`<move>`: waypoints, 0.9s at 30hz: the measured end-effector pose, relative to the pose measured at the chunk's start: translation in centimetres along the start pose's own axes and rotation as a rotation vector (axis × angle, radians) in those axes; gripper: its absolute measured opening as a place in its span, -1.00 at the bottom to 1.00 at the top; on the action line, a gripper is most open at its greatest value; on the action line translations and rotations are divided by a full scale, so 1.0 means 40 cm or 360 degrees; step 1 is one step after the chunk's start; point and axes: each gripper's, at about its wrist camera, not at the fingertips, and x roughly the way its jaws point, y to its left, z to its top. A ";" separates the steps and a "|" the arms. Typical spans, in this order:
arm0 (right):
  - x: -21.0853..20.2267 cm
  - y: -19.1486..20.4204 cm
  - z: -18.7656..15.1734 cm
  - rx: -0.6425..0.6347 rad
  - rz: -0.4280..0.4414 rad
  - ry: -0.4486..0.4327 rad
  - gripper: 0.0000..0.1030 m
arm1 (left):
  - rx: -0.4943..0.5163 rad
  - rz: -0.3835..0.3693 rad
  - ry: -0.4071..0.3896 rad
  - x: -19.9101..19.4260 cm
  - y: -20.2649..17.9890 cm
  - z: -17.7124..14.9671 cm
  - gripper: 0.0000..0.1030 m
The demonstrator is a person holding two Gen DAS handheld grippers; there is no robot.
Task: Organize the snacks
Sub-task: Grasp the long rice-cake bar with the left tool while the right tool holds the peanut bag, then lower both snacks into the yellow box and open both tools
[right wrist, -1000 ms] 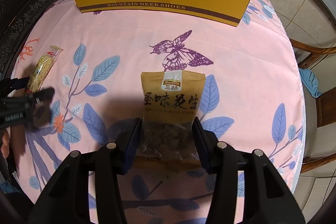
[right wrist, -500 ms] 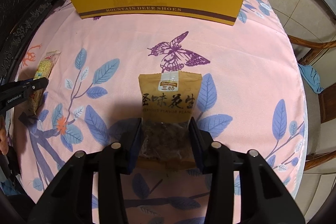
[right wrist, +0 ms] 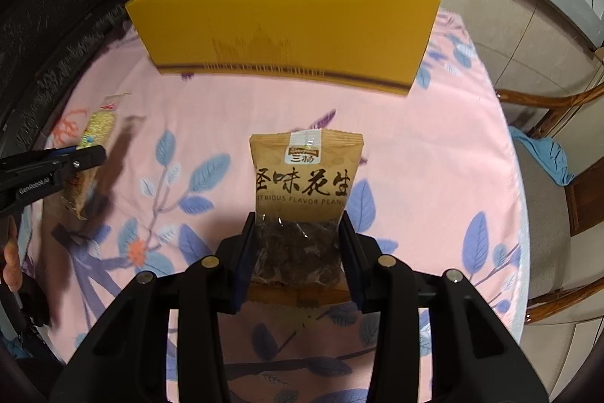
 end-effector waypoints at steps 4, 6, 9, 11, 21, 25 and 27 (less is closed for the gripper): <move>-0.044 0.004 0.032 0.0011 0.0015 -0.0072 -0.20 | 0.0018 -0.0043 -0.0034 -0.028 -0.043 0.035 -0.48; -0.068 0.002 0.056 0.0015 0.0026 -0.0110 -0.20 | 0.0019 -0.0066 -0.0048 -0.039 -0.061 0.060 -0.48; -0.103 0.000 0.099 0.0021 0.0048 -0.0166 -0.20 | 0.0007 -0.0100 -0.0074 -0.054 -0.082 0.110 -0.47; -0.124 -0.002 0.141 0.0033 0.0082 -0.0202 -0.20 | 0.0016 -0.0112 -0.0103 -0.064 -0.101 0.152 -0.47; -0.149 -0.029 0.476 0.0077 0.0102 -0.0386 -0.19 | 0.0037 -0.0169 -0.0278 -0.101 -0.203 0.522 -0.46; -0.126 -0.052 0.573 0.0082 0.0052 -0.0400 0.50 | -0.0032 -0.0168 -0.0274 -0.096 -0.203 0.599 0.86; -0.134 -0.065 0.596 0.0098 -0.0002 -0.0457 0.68 | -0.0083 -0.0147 -0.0341 -0.109 -0.197 0.615 0.96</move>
